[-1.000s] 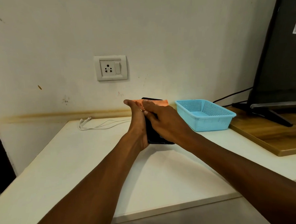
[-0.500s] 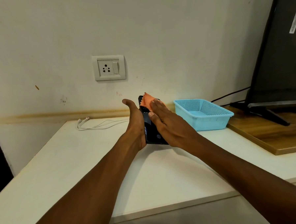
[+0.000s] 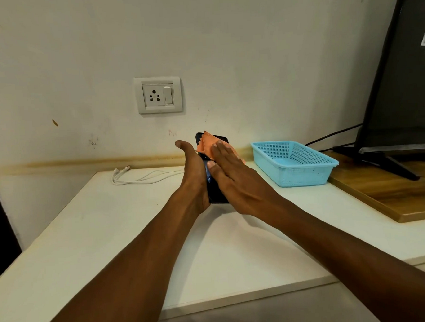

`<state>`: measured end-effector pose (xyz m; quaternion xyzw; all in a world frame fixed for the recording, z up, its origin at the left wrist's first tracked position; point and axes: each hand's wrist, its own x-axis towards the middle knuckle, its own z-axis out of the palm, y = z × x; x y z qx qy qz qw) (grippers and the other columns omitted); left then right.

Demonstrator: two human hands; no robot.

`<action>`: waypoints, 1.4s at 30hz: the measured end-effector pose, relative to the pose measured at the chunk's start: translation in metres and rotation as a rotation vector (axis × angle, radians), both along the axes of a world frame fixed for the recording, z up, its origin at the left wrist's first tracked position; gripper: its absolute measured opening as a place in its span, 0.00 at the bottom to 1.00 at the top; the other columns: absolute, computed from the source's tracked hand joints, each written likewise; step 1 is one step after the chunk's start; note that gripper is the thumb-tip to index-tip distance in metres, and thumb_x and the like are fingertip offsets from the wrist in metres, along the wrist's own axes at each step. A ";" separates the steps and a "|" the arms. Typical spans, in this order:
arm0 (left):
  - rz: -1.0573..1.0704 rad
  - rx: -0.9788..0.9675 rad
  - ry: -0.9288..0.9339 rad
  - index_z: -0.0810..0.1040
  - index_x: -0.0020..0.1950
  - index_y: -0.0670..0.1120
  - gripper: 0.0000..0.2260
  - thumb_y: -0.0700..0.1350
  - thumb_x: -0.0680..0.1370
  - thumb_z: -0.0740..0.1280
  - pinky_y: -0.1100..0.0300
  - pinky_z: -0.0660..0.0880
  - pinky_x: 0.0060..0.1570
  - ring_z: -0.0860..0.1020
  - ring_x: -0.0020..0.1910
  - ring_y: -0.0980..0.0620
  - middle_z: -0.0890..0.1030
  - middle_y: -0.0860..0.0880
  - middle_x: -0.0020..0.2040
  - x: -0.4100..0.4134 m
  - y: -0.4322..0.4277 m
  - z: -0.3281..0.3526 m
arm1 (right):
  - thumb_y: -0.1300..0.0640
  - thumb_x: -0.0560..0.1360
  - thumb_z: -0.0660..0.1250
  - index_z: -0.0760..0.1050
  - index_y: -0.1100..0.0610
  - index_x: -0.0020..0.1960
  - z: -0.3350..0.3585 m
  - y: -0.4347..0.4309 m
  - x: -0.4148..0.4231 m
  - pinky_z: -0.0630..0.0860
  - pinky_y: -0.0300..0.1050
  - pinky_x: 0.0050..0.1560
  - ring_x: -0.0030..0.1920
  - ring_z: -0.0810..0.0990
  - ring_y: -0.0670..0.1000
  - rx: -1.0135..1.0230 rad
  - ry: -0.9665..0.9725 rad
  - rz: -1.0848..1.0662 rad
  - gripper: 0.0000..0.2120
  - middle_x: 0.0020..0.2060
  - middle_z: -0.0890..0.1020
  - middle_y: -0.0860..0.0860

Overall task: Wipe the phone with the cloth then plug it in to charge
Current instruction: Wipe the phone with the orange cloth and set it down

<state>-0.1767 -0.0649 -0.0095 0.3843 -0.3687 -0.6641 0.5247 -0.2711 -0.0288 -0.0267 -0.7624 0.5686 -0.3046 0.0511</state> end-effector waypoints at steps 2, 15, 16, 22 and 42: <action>-0.005 0.018 0.010 0.74 0.63 0.50 0.40 0.75 0.71 0.39 0.42 0.75 0.54 0.79 0.46 0.41 0.81 0.45 0.46 0.001 0.001 0.001 | 0.45 0.82 0.45 0.43 0.50 0.78 0.002 0.003 -0.002 0.44 0.49 0.77 0.77 0.41 0.42 -0.006 0.011 0.041 0.27 0.78 0.43 0.45; -0.024 0.027 0.110 0.75 0.61 0.46 0.46 0.80 0.65 0.42 0.41 0.77 0.52 0.81 0.51 0.39 0.82 0.40 0.51 0.003 0.003 0.003 | 0.49 0.83 0.47 0.46 0.47 0.78 0.014 0.028 -0.028 0.43 0.38 0.75 0.76 0.44 0.37 0.055 0.148 0.246 0.25 0.78 0.47 0.40; -0.029 0.019 0.112 0.76 0.60 0.46 0.47 0.80 0.65 0.42 0.40 0.78 0.51 0.81 0.50 0.38 0.82 0.40 0.51 0.003 0.004 0.004 | 0.48 0.83 0.47 0.46 0.47 0.78 0.014 0.029 -0.030 0.44 0.36 0.74 0.76 0.44 0.37 0.050 0.166 0.237 0.25 0.78 0.47 0.40; -0.055 -0.004 0.092 0.76 0.65 0.46 0.51 0.82 0.61 0.43 0.44 0.81 0.45 0.82 0.50 0.38 0.83 0.39 0.55 0.005 0.005 0.003 | 0.45 0.83 0.45 0.43 0.44 0.78 0.007 0.027 -0.045 0.46 0.33 0.70 0.74 0.41 0.34 -0.002 0.268 0.158 0.25 0.77 0.44 0.37; 0.002 -0.044 0.031 0.77 0.64 0.46 0.46 0.77 0.69 0.40 0.49 0.78 0.53 0.82 0.52 0.43 0.84 0.42 0.52 0.006 -0.002 0.003 | 0.43 0.82 0.46 0.42 0.49 0.78 -0.002 0.049 0.002 0.46 0.39 0.75 0.74 0.38 0.36 0.010 0.166 0.088 0.28 0.77 0.42 0.42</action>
